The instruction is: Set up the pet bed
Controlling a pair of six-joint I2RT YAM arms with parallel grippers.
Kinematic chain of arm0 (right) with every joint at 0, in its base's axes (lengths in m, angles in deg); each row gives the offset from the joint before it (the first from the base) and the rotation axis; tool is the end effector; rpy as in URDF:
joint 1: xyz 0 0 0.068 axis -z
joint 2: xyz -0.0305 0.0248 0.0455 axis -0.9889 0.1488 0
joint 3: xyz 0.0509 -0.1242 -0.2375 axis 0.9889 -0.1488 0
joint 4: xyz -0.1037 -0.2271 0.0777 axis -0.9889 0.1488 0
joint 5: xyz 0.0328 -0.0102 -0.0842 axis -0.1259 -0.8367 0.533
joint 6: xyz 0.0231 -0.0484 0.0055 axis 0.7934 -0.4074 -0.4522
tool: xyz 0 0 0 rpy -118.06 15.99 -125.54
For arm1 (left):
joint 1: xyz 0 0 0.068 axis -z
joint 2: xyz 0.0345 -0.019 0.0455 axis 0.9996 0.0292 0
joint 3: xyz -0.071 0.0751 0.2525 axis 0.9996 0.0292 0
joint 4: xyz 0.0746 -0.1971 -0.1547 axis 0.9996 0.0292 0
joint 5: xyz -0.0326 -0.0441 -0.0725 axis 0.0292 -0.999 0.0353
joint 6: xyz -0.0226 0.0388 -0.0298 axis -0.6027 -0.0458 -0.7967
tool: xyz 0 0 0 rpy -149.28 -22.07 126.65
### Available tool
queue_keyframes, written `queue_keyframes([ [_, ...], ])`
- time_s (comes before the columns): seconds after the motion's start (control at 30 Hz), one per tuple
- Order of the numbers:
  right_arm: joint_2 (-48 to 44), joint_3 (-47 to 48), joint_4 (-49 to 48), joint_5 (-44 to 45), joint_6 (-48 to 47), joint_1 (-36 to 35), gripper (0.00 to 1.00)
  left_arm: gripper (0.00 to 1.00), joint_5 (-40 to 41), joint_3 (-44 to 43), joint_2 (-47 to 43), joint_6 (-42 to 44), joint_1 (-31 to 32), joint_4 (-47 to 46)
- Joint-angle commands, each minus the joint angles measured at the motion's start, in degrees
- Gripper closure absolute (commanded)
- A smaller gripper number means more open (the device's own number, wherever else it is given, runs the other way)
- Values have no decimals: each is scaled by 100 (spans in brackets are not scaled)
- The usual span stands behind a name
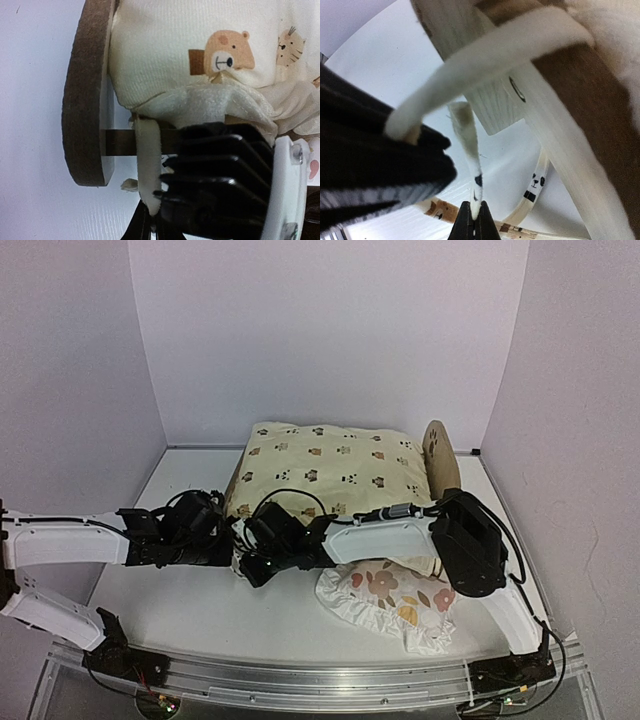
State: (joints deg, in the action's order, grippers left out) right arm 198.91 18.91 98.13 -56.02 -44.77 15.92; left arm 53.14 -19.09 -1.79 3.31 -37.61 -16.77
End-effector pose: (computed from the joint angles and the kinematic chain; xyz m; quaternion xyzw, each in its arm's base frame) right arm 0.2204 0.4814 0.1522 -0.4178 0.8056 0.2464 0.3402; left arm 0.1630 -0.1836 0.2067 0.0523 0.9312 -0.1427 0.3312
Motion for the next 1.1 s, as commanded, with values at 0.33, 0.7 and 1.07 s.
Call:
queue_keyframes([
  [0.33, 25, -434, -1378, -272, -907, 20, 100, 88, -478, -145, -629, 52, 70, -165],
  [0.7, 33, -771, -2195, -264, -905, 17, 100, 45, -16, -7, -1385, -79, 69, 439],
  [1.07, -94, -1029, -2528, -356, -787, 21, 100, 58, 757, 133, -1486, -535, 61, 649],
])
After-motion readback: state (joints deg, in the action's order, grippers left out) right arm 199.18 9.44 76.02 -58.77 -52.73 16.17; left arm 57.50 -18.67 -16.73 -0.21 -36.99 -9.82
